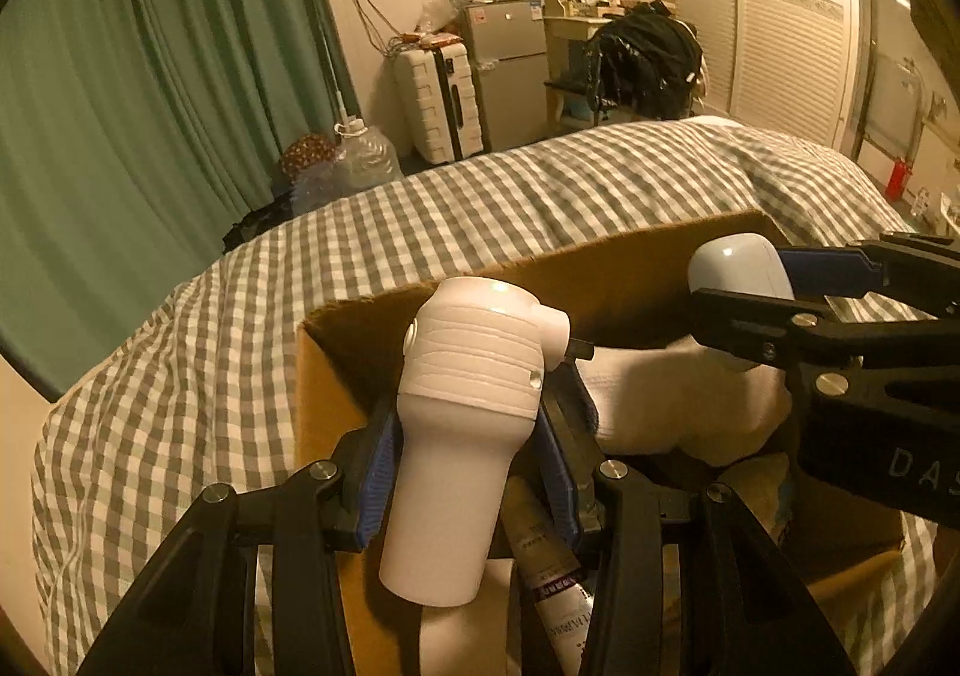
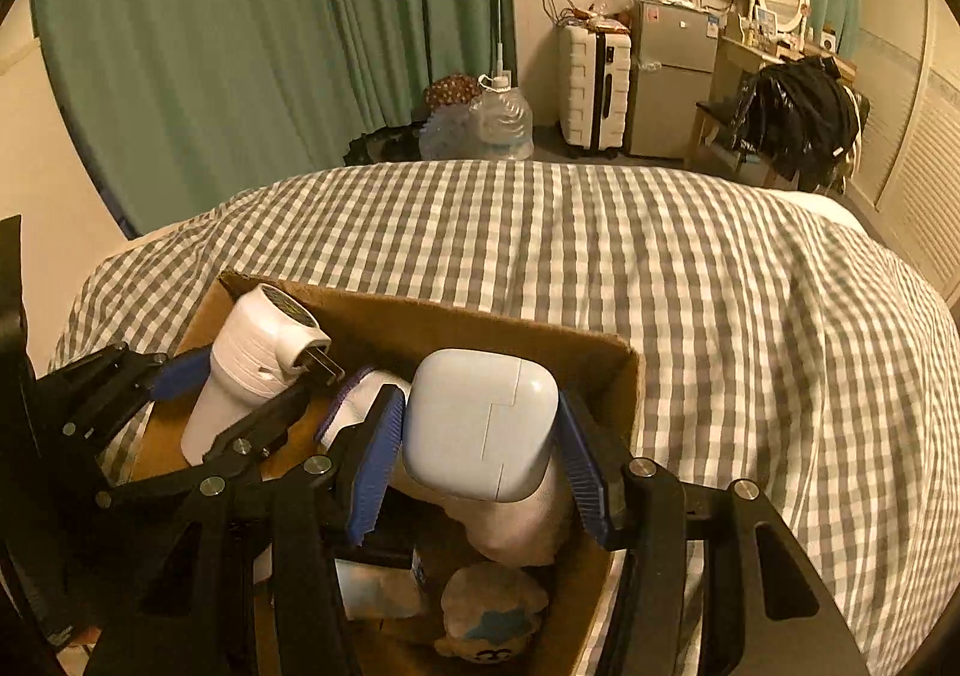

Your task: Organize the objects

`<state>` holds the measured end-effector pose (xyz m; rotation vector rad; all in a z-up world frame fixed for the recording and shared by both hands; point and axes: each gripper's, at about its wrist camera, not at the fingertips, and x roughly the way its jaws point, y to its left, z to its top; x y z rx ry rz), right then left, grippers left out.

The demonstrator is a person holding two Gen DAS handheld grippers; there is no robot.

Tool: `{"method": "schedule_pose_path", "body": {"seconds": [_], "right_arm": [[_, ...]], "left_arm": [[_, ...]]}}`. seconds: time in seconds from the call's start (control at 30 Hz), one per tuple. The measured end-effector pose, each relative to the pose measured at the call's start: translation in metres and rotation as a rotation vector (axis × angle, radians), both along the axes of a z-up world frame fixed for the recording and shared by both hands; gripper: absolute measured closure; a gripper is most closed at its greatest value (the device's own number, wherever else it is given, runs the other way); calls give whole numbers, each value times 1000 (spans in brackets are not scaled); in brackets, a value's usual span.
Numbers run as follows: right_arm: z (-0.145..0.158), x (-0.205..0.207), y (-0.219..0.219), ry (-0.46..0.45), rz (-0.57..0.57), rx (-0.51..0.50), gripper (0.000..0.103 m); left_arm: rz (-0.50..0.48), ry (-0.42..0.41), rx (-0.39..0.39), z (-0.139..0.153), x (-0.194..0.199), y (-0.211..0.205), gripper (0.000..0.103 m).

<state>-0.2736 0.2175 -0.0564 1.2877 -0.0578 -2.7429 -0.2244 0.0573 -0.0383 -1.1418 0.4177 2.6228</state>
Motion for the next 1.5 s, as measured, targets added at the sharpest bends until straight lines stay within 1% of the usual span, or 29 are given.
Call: {"method": "schedule_pose_path", "body": {"seconds": [0.03, 0.07, 0.13, 0.2, 0.23, 0.27, 0.3, 0.33, 0.37, 0.4, 0.43, 0.53, 0.63, 0.73, 0.93, 1.0, 1.17, 1.27, 1.4, 1.5], "right_arm": [[0, 0, 1, 4, -4, 5, 51], [2, 0, 1, 11, -7, 13, 45], [6, 3, -1, 35, -9, 32, 40], [11, 5, -3, 56, -10, 32, 39], [13, 6, -3, 61, -10, 28, 38], [15, 7, -3, 66, -12, 25, 36], [17, 8, -2, 71, -15, 21, 34], [18, 9, 0, 75, -17, 19, 32], [21, 10, -1, 78, -20, 16, 31], [23, 11, 0, 83, -23, 13, 30], [25, 13, 1, 87, -26, 11, 29], [36, 19, 1, 111, -44, 9, 20], [53, 31, 1, 159, -57, 19, 15], [71, 46, 0, 210, -72, 20, 13], [110, 82, -3, 282, -80, 23, 8], [128, 100, -3, 321, -87, 28, 5], [169, 140, 1, 405, -102, 29, 3], [194, 168, 0, 455, -109, 39, 2], [208, 200, 1, 512, -120, 51, 2], [209, 222, -1, 544, -113, 40, 2]], "left_arm": [[1, -2, 1, 0, -1, 0, 58], [0, -7, 3, -1, -1, 0, 58], [-9, -20, 9, -3, -3, 1, 57], [-8, -28, 14, -3, -4, -1, 56], [-6, -24, 18, -3, -3, -1, 51], [-6, -13, 26, 0, -1, -3, 41], [-9, -4, 32, 2, 1, -3, 35], [-10, 4, 35, 4, 3, -2, 22], [-7, 20, 40, 7, 6, -3, 14], [-6, 34, 44, 11, 8, -2, 13], [-6, 42, 47, 15, 11, -2, 12], [4, 52, 52, 25, 17, -4, 11], [29, 74, 86, 40, 27, -13, 11], [56, 115, 116, 62, 40, -21, 6], [75, 202, 125, 109, 70, -36, 4], [79, 238, 133, 129, 84, -41, 3], [89, 325, 159, 171, 115, -48, 0], [93, 363, 157, 186, 130, -49, 0], [114, 420, 163, 200, 153, -57, 0], [144, 455, 178, 204, 171, -65, 0]]}}
